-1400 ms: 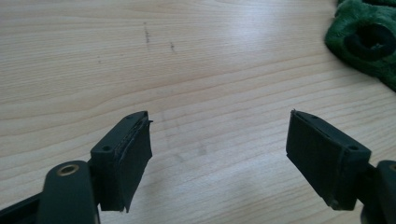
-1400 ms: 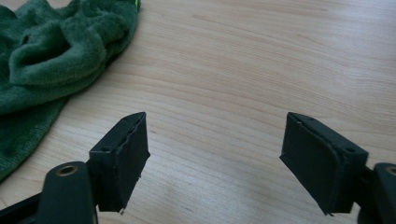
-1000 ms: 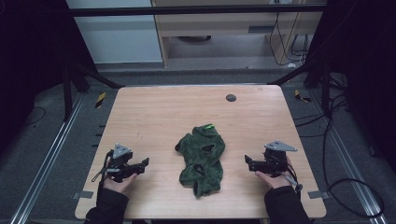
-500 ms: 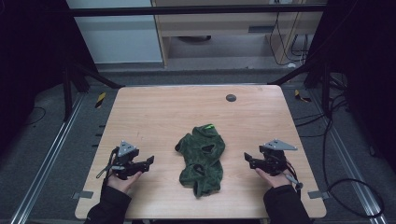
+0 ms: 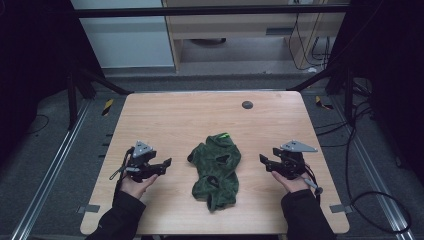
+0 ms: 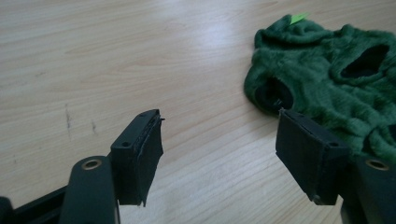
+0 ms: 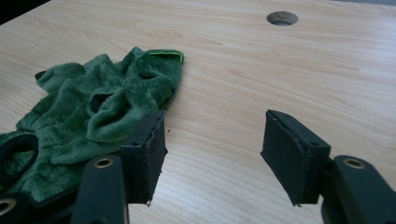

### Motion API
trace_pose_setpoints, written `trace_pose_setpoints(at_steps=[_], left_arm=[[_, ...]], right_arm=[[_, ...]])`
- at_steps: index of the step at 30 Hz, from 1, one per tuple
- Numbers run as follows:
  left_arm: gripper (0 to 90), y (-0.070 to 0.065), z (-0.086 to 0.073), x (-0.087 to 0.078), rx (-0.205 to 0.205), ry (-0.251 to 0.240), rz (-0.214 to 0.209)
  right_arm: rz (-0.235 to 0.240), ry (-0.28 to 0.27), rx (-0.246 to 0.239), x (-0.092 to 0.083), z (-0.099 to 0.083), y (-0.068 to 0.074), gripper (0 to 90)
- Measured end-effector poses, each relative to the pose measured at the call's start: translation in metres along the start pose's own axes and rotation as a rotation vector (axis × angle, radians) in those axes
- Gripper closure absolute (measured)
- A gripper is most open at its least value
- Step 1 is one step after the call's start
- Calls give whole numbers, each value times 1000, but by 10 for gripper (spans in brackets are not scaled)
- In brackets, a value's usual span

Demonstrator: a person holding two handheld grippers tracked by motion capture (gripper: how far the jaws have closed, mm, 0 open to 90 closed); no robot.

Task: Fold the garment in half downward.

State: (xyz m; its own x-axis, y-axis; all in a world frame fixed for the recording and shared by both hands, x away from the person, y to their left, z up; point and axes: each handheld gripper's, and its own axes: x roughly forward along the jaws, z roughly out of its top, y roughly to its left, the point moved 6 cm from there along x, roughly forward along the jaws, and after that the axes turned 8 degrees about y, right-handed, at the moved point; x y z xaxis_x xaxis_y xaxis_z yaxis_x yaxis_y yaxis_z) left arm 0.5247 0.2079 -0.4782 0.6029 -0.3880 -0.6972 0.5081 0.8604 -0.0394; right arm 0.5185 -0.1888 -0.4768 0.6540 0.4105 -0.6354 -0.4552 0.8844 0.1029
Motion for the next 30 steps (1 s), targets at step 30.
trace_pose_setpoints(at_steps=[30], left_arm=[[344, -16, 61, 36, 75, 0, -35]], right_arm=[[54, 25, -57, 37, 54, 35, 443]])
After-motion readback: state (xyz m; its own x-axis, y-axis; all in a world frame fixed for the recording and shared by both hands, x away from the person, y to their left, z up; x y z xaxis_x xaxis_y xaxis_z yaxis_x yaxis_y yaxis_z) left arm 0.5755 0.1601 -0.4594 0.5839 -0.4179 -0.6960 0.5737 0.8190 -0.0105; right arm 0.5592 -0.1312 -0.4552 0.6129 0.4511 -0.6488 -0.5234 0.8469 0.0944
